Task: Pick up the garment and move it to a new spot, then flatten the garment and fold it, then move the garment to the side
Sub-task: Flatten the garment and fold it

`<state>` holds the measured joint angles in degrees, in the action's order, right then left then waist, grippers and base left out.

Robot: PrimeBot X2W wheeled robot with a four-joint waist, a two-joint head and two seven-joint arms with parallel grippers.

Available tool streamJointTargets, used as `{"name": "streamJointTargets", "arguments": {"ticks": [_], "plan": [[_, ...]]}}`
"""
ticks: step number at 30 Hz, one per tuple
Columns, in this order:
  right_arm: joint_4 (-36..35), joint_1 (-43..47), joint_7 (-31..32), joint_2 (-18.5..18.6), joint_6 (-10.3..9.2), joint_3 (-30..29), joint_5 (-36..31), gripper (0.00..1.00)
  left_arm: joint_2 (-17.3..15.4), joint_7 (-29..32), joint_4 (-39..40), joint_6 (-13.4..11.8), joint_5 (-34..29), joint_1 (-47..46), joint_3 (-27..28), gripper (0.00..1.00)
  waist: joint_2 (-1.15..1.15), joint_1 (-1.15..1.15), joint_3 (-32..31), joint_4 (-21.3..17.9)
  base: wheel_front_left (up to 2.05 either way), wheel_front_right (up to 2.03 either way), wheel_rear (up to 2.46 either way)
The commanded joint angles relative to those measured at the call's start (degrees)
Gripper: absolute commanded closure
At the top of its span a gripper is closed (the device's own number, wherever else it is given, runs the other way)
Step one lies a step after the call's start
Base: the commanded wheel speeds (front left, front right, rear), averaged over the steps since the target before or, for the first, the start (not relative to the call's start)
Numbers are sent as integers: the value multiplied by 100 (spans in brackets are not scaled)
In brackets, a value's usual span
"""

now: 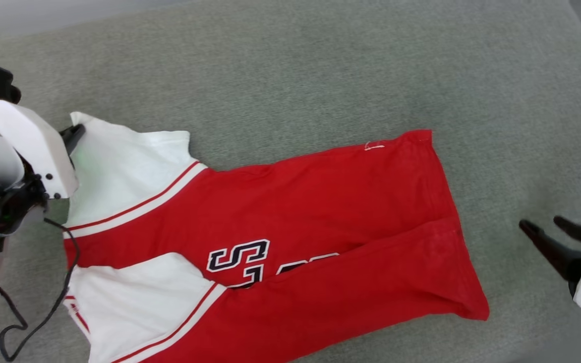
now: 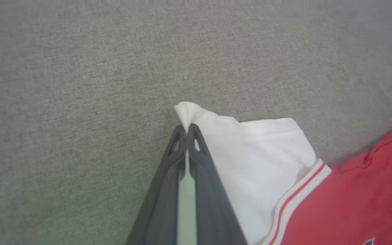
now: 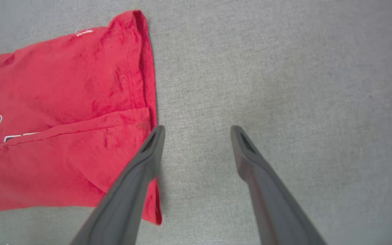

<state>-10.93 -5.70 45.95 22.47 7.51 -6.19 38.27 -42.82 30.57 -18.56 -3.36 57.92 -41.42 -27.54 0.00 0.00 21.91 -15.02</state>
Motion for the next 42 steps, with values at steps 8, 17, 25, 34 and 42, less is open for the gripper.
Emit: {"name": "streamJointTargets", "arguments": {"ticks": [8,17,25,34,42], "plan": [[657,-1105,262,132,-4,468,-210,0,233,-121,425,161,37,-78,-112,100,0,0,-159,535,0,0,0],[2505,-2430,-105,160,-4,1338,-212,0,337,-144,754,148,10,-140,-168,100,0,0,-37,848,0,0,0],[3912,-3332,-704,128,-4,2311,-49,0,373,-111,793,169,-21,-189,-241,100,0,0,55,1005,0,0,0],[4693,-3687,-1153,274,4,3583,556,100,446,-180,755,222,5,-160,-268,100,0,0,49,1130,0,0,0],[4880,-3608,-1760,722,-6,3897,1100,100,478,-263,699,351,73,152,-362,100,0,0,-453,1252,0,0,0]]}}
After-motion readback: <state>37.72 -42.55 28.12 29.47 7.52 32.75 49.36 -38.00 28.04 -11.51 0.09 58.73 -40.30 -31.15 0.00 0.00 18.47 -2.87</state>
